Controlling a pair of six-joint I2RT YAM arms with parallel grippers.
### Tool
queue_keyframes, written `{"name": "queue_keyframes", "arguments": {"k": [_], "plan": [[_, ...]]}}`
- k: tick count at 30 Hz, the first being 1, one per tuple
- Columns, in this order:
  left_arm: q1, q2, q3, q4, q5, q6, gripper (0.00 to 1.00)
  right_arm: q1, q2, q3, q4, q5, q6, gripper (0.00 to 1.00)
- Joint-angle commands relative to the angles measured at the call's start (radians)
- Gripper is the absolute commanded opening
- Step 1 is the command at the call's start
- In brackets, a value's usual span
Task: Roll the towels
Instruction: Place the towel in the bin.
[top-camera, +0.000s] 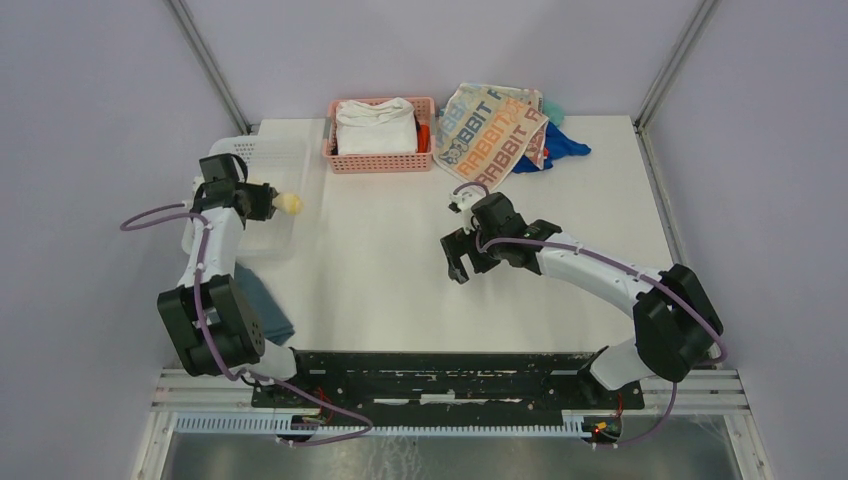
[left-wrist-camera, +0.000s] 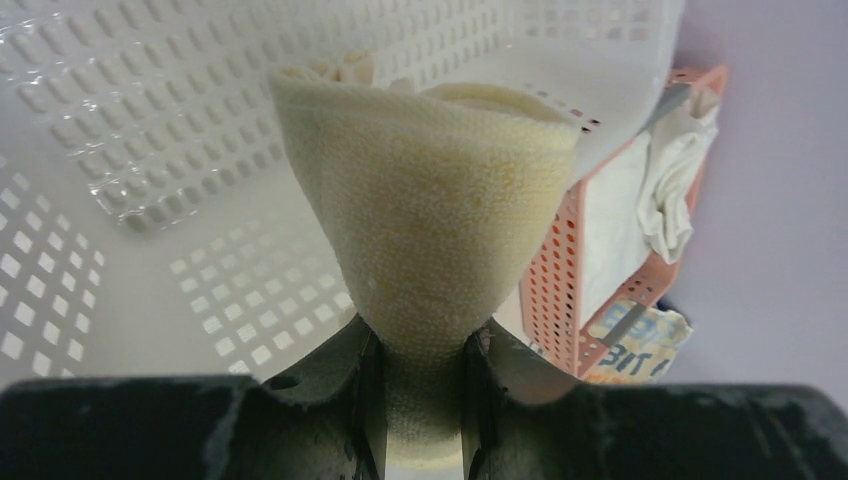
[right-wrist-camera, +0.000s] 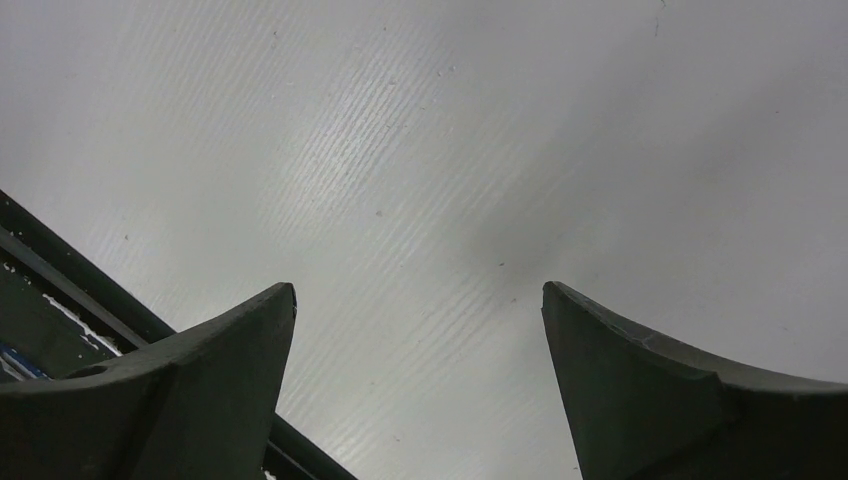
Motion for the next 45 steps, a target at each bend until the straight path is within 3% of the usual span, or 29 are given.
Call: {"name": "queue_keyframes", "arguments": {"k": [1, 12, 27, 38, 45], "plan": [[0.028, 0.041, -0.006, -0.033, -0.01, 0.067, 0.23, -0.001, -0.042, -0.004, 0.02, 0.036, -0.016, 1.0], [0.117, 0.124, -0.09, -0.038, -0.034, 0.085, 0.23, -0.001, -0.051, -0.01, 0.022, 0.047, -0.018, 1.0], [0.12, 0.194, -0.09, -0.111, -0.139, 0.16, 0.24, -0.001, -0.049, -0.004, 0.019, 0.057, -0.019, 1.0], [0.12, 0.315, -0.052, -0.12, -0.122, 0.226, 0.44, -0.002, -0.046, -0.004, 0.018, 0.072, -0.021, 1.0], [0.12, 0.331, -0.042, -0.097, -0.066, 0.209, 0.45, -0.001, -0.053, -0.005, 0.018, 0.077, -0.022, 1.0]]}}
